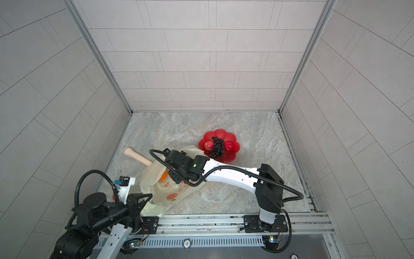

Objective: Take fruits out of the plastic bag
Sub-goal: Take out the fake fruit from the plastic bag, then place the fake fruit on the plate.

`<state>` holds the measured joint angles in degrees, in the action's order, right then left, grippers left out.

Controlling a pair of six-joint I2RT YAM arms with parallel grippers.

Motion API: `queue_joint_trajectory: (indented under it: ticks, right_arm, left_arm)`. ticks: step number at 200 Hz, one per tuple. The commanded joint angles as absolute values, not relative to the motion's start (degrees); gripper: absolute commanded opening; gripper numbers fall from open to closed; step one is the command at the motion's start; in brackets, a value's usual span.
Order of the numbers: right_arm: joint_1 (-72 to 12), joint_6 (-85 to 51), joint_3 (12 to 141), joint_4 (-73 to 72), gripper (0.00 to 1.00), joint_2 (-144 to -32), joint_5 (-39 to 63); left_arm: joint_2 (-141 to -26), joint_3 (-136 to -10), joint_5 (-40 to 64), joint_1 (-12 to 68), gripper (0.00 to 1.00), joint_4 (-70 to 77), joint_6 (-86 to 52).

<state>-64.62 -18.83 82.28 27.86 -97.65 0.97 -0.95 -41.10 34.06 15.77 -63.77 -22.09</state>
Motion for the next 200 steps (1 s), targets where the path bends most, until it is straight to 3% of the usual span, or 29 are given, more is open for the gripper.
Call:
queue_joint_trajectory:
  ticks: [1, 62, 123, 173, 200]
  right_arm:
    - [-65.37, -17.6, 80.36, 25.92, 0.33, -93.07, 3.52]
    - [-65.39, -15.05, 77.46, 24.54, 0.34, -82.2, 7.5]
    - [-64.68, -14.08, 81.23, 32.51, 0.33, -74.55, -3.1]
    - [-55.17, -15.95, 79.38, 37.74, 0.33, -67.99, -8.33]
    - [-45.48, -15.52, 76.01, 37.46, 0.33, -66.42, -6.65]
  left_arm:
    - [-0.18, -41.46, 33.0, 15.42, 0.03, -63.72, -22.39]
    - [-0.18, -41.47, 31.82, 15.44, 0.05, -63.9, -23.19]
    - [-0.18, -41.46, 31.09, 15.36, 0.04, -64.07, -23.6]
    - [-0.22, -41.44, 30.62, 15.25, 0.02, -64.07, -23.97]
    - [-0.26, -41.48, 30.53, 15.2, 0.02, -64.07, -24.07]
